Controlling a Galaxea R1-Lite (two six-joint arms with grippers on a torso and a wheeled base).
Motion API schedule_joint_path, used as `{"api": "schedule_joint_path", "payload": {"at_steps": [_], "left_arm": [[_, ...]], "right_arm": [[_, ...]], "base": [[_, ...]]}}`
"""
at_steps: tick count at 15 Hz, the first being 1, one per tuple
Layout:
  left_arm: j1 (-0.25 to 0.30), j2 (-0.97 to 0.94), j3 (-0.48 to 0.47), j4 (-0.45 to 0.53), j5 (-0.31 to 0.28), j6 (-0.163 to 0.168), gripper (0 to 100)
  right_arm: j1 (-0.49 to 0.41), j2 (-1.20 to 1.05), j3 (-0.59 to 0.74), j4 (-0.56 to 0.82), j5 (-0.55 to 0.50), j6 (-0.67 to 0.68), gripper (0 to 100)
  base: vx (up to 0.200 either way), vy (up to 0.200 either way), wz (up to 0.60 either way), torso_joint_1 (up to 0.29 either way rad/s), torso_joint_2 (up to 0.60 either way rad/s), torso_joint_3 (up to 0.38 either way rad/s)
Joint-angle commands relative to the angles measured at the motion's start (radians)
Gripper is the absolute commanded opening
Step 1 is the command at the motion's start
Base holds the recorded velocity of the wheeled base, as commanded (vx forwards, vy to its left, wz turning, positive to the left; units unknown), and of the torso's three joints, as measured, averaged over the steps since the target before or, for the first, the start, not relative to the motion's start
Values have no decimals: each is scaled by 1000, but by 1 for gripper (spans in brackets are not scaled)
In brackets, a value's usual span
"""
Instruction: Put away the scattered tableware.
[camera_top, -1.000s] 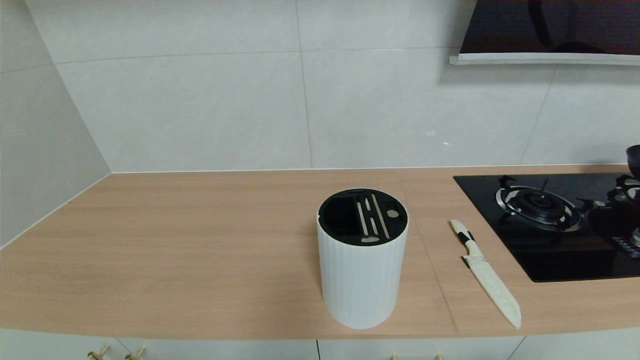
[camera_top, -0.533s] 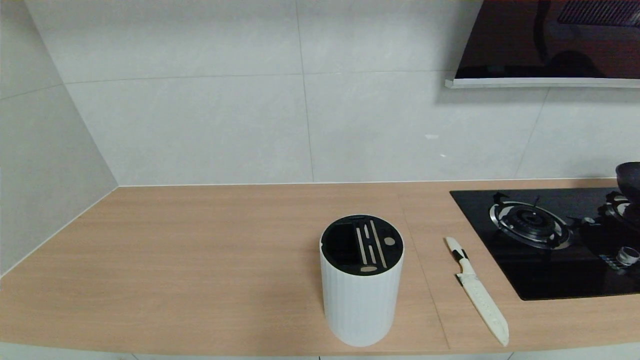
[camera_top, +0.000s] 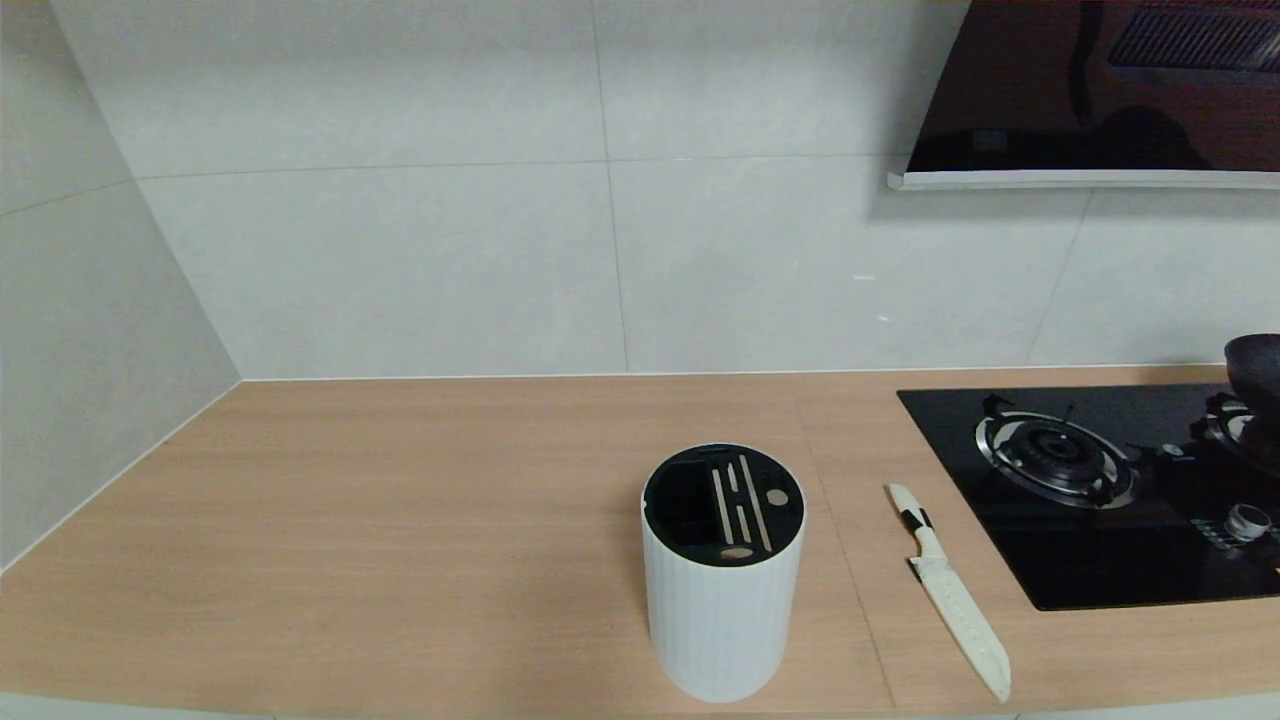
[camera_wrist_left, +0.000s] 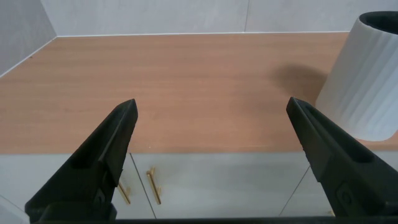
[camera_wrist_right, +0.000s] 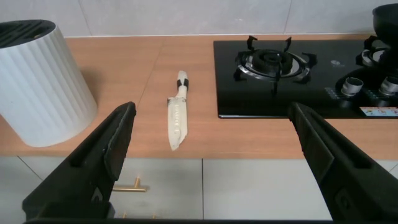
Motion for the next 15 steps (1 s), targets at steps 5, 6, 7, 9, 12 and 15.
{"api": "schedule_joint_path", "payload": {"at_steps": [5, 6, 7, 9, 12, 15], "left_arm": [[0, 0, 0, -2, 0, 0, 100], [0, 0, 0, 0, 0, 0, 100], [0, 0, 0, 0, 0, 0, 100], [0, 0, 0, 0, 0, 0, 100], [0, 0, 0, 0, 0, 0, 100], [0, 0, 0, 0, 0, 0, 100]], "right_arm": [[1, 1, 0, 0, 1, 1, 100], [1, 1, 0, 0, 1, 1, 100], [1, 1, 0, 0, 0, 1, 100], [1, 1, 0, 0, -2, 1, 100], [1, 4, -112, 1, -5, 29, 100], [7, 133, -184, 23, 43, 38, 100]], "base": [[0, 0, 0, 0, 0, 0], [0, 0, 0, 0, 0, 0], [0, 0, 0, 0, 0, 0], [0, 0, 0, 0, 0, 0], [0, 0, 0, 0, 0, 0], [0, 0, 0, 0, 0, 0]]}}
